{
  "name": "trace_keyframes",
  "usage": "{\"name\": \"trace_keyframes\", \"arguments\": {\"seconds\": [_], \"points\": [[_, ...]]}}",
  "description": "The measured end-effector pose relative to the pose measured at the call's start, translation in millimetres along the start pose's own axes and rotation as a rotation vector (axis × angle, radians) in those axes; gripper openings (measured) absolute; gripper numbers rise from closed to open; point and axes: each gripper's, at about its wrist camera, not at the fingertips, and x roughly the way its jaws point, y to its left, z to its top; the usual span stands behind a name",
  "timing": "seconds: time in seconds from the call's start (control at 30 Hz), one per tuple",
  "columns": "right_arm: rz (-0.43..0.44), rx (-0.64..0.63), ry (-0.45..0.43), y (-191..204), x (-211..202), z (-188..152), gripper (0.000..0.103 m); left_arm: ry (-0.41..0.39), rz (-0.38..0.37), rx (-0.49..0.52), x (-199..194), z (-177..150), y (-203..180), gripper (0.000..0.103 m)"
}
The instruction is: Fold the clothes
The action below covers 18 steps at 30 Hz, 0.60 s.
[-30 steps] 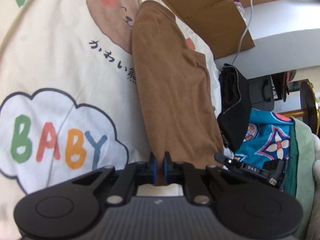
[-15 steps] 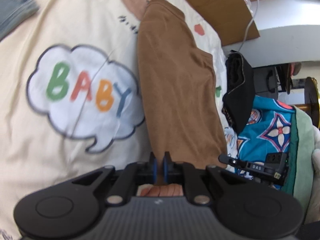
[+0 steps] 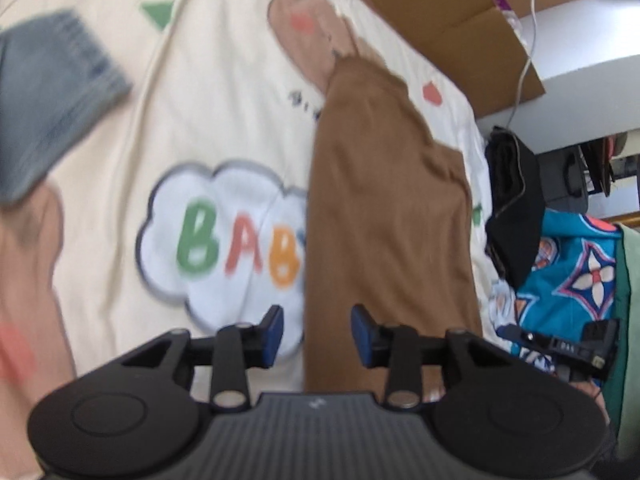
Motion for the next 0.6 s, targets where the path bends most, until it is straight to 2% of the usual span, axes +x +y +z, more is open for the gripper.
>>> {"name": "trace_keyframes", "arguments": {"seconds": [0.07,0.2,0.43,0.53,0.6], "points": [[-0.010,-0.010,-0.012,3.0,3.0,8.7,0.047,-0.019,0.030,0.058,4.9,12.8,-10.2,0.038],[-0.010,-0.048,-0.037,14.5,11.4,19.6,0.047,-0.039,0.015,0.096,15.4,32.7,-25.3,0.038],[-0.034,-0.126,-0.022,32.6,47.5,28.0,0.047,-0.050,-0.017,0.151,39.5,41.8,-49.1,0.038],[-0.048,-0.165,-0.016,38.4,67.0,34.2,0.047,-0.030,-0.029,0.185,54.8,45.5,-56.7,0.038],[-0.094,-0.190,-0.012,35.2,77.1,37.2,0.047,-0.021,-0.026,0.206,65.6,48.5,-59.9,0.038]]}}
